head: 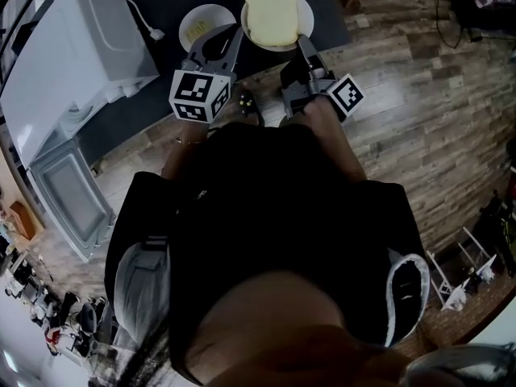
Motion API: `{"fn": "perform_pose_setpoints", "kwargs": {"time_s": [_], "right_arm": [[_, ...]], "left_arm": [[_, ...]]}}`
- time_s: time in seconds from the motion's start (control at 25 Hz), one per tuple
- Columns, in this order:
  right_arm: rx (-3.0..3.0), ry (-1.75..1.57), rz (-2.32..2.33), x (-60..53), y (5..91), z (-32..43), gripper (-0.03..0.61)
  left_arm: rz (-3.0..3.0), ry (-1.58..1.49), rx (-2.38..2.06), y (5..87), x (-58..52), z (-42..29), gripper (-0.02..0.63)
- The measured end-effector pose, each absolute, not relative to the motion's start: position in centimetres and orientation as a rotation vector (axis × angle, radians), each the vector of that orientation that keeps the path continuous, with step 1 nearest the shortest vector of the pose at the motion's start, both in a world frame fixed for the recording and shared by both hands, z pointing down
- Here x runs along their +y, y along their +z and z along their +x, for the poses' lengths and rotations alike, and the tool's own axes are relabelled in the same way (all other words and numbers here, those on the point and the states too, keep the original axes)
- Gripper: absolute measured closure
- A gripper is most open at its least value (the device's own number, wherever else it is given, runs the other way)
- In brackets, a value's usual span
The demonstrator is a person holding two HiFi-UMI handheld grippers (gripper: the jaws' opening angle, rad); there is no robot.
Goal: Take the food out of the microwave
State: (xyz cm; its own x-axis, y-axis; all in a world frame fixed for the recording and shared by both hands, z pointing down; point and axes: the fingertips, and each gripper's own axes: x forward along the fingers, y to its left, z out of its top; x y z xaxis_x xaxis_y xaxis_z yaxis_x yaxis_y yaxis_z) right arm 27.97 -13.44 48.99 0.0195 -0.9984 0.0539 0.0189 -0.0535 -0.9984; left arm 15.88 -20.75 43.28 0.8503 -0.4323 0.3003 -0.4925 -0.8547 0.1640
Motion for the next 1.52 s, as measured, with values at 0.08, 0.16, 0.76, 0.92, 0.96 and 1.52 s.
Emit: {"fn": "perform_pose_setpoints", "kwargs": {"time_s": [0.08, 0.16, 0.76, 0.92, 0.96, 1.52], "right_arm": [[1.177, -1.265, -1.242, -14.0, 49.0, 28.7, 0.566], [1.194, -1.29, -1.237, -14.5, 49.2, 29.2, 0.566], [1.227, -1.424, -1.258, -17.0, 52.5, 30.4, 0.565], [1.226, -1.446, -1.265, -17.4, 53.5, 30.2, 0.565], [1.226, -1.451, -1.265, -17.5, 53.7, 30.1, 0.565], [1.203, -1.514, -1.29, -17.8, 55.5, 29.9, 0.558]], "left_arm": [[2.773, 0.378, -0.739, 43.4, -20.7, 16.3, 0.606], [2.756, 0.384, -0.766, 43.6, -20.7, 16.6, 0.606], [2.641, 0.392, -0.914, 46.0, -21.9, 16.4, 0.606], [2.614, 0.423, -0.925, 46.7, -21.9, 15.9, 0.606], [2.608, 0.434, -0.924, 46.9, -21.8, 15.9, 0.606], [2.569, 0.465, -0.943, 47.8, -21.8, 15.7, 0.606]]}}
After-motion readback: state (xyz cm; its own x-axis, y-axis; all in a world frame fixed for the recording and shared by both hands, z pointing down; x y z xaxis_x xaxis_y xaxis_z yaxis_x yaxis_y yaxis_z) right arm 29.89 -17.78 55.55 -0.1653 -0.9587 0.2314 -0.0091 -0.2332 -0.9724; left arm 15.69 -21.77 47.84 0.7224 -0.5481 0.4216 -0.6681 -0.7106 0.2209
